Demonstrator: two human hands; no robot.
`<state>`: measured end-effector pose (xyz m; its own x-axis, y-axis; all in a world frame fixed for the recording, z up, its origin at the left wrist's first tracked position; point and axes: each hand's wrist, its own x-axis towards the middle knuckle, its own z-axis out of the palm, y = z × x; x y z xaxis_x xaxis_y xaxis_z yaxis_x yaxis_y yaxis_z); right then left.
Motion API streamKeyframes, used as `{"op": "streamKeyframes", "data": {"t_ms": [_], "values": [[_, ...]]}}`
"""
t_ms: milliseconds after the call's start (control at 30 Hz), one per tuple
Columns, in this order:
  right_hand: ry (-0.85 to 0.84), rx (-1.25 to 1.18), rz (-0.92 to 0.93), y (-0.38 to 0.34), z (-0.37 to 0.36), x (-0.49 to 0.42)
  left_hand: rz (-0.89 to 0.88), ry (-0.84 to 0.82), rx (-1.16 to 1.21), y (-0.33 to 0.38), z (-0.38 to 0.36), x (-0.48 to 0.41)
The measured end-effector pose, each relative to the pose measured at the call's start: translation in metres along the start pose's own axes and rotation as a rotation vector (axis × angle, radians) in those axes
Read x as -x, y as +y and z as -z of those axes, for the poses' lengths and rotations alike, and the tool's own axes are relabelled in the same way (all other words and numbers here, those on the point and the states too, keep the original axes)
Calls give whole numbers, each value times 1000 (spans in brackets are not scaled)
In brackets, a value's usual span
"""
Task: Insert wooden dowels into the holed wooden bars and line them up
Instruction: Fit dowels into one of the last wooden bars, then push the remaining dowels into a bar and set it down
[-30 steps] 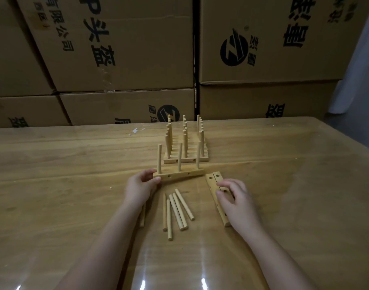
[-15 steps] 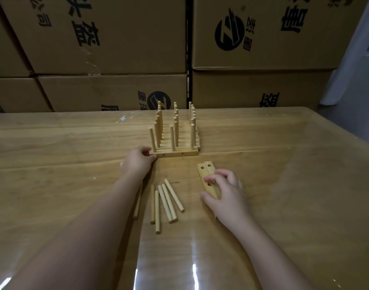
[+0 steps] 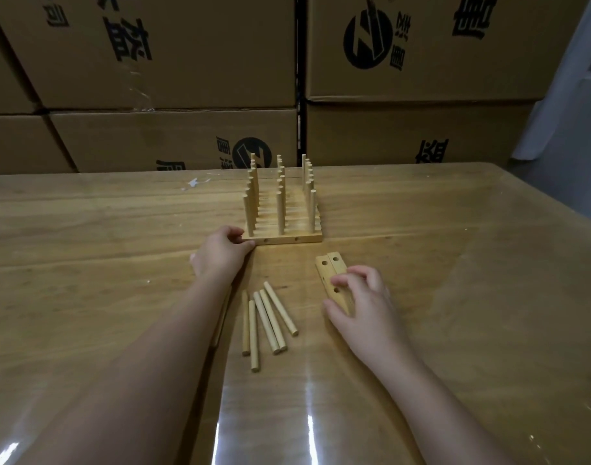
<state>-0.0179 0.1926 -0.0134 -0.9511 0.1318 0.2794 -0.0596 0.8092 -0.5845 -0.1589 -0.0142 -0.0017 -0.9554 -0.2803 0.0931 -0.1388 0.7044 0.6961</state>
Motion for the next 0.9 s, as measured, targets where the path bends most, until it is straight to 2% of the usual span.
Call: {"op": "streamKeyframes", "data": {"t_ms": [167,300,533,700,900], "values": [[141,108,-112,-3,0,0,9,-43,35,2,5,5],[102,144,-142,-5,1,-1,35,-142,293,-2,15,11],[107,218,-111,-10,4,5,21,-6,560,-3,25,58],[53,234,-119,-13,5,4,183,112,858,2,29,93],[78,172,-91,-21,6,7,273,78,1217,2,31,119]]}}
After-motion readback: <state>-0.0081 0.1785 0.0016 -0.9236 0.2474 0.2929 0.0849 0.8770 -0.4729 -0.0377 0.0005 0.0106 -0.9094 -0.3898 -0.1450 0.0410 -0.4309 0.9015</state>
